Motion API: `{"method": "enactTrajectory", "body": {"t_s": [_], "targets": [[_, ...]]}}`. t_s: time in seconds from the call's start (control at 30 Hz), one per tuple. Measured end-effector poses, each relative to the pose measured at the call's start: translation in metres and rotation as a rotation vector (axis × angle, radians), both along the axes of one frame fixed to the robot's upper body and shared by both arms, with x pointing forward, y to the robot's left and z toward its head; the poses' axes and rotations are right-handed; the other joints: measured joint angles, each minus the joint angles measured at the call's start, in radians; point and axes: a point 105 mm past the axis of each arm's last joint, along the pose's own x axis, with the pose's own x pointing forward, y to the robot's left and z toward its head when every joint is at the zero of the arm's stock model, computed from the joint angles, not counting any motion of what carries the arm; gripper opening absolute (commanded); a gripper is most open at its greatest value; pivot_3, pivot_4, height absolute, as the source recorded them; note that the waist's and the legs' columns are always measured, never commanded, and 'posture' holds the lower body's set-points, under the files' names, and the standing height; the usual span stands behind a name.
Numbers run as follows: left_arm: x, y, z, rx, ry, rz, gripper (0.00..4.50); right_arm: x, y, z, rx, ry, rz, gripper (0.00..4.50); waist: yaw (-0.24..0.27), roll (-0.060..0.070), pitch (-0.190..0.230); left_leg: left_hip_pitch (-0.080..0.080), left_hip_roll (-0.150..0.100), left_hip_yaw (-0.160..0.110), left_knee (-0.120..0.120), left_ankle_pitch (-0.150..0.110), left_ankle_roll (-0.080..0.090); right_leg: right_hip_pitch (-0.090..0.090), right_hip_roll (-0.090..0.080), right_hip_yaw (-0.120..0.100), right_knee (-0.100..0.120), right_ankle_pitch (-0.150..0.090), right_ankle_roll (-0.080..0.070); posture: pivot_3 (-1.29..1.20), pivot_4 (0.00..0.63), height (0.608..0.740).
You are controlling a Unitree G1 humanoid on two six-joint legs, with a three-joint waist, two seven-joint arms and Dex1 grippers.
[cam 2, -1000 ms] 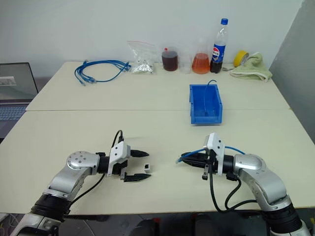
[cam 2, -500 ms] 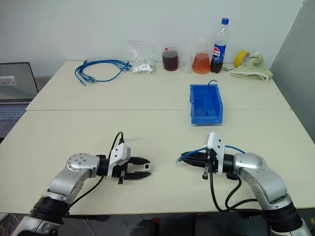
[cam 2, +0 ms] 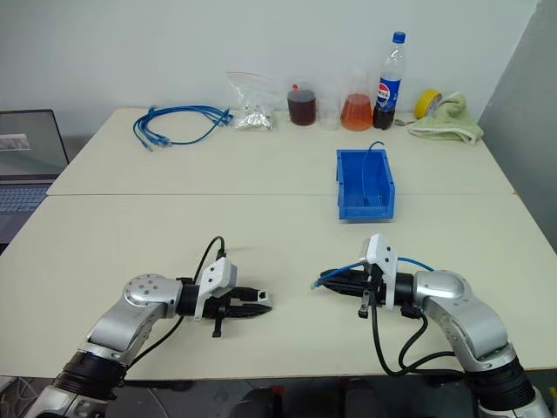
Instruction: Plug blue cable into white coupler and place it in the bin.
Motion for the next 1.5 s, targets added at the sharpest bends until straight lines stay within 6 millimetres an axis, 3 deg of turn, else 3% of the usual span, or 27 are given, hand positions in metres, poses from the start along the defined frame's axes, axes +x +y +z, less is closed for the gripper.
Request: {"method": "enactTrajectory", "body": {"t_s": [0.2, 0.5, 0.67, 1.0, 1.5], "targets": [[0.008, -0.004, 0.008, 0.138, -0.063, -0.1, 0.8, 0.002, 0.002, 0.001, -0.005, -0.011, -0.006, 0.04, 0.001, 0.0, 0.0, 0.0, 0.0, 0.0, 0.0, 0.0, 0.0, 0.0, 0.0, 0.0, 0.0, 0.0, 0.0, 0.0, 0.15, 0.74], [0.01, -0.009, 0.011, 0.203, -0.064, -0.122, 0.8, 0.006, 0.007, 0.002, -0.004, -0.037, -0.023, 0.03, 0.0, 0.0, 0.0, 0.0, 0.0, 0.0, 0.0, 0.0, 0.0, 0.0, 0.0, 0.0, 0.0, 0.0, 0.0, 0.0, 0.15, 0.74], [0.01, -0.009, 0.011, 0.21, -0.056, -0.111, 0.8, 0.005, 0.029, 0.009, 0.005, -0.064, 0.059, 0.03, -0.001, 0.0, 0.0, 0.0, 0.0, 0.0, 0.0, 0.0, 0.0, 0.0, 0.0, 0.0, 0.0, 0.0, 0.0, 0.0, 0.15, 0.74], [0.009, -0.011, 0.012, 0.218, -0.043, -0.101, 0.8, 0.013, 0.06, -0.004, -0.119, -0.09, 0.139, 0.03, 0.001, 0.0, 0.0, 0.0, 0.0, -0.001, 0.0, 0.0, 0.0, 0.0, 0.0, 0.0, 0.0, 0.0, 0.0, 0.0, 0.15, 0.74], [0.011, -0.012, 0.012, 0.225, -0.032, -0.103, 0.8, 0.013, 0.077, -0.011, -0.145, -0.117, 0.134, 0.03, 0.002, 0.001, -0.001, 0.0, -0.001, -0.001, 0.0, 0.0, 0.0, 0.0, 0.0, 0.0, 0.0, 0.0, 0.0, 0.0, 0.15, 0.74]]}}
